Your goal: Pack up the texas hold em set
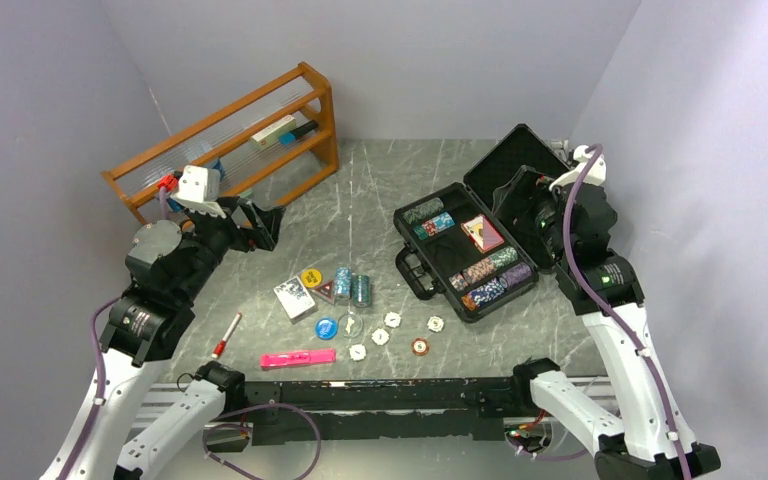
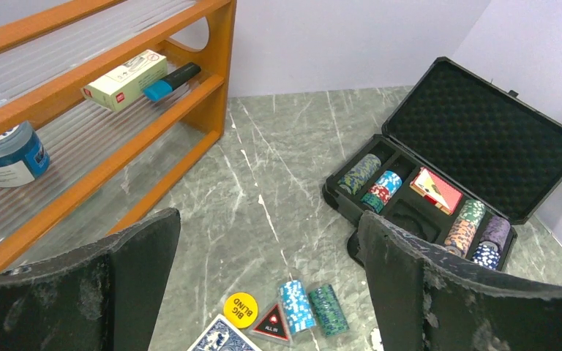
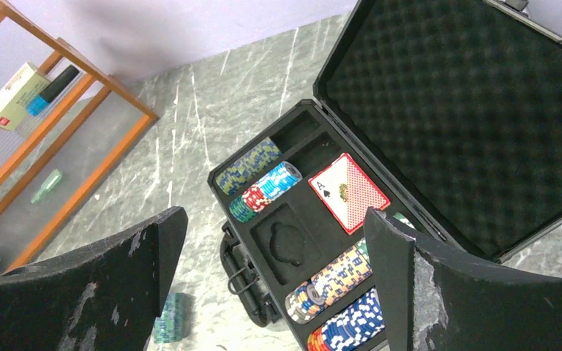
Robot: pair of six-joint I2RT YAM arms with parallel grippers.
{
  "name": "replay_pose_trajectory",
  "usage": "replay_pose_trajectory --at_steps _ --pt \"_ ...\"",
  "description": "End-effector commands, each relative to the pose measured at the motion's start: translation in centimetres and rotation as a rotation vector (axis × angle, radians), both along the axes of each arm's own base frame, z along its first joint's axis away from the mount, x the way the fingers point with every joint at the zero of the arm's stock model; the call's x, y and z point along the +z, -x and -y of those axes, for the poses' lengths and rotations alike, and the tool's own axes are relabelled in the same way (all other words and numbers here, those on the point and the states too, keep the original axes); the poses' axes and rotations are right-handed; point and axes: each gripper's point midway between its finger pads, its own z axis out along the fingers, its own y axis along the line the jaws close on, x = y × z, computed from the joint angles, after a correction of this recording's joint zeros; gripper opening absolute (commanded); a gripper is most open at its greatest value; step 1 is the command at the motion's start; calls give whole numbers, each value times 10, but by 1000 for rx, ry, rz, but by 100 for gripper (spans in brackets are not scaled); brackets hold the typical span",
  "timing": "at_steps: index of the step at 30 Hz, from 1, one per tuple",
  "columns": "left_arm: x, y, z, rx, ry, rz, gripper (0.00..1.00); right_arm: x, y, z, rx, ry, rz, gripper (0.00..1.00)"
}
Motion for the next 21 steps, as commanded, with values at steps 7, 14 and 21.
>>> replay_pose_trajectory --at_steps 7,14,21 --pt "8 -8 -2 25 10 38 97 6 -3 8 -46 6 14 98" --pt "-3 -13 -4 56 24 10 97 -31 8 15 -112 -29 -104 98" --pt "-19 -15 -5 75 61 -21 97 -121 47 31 -267 -45 -421 92"
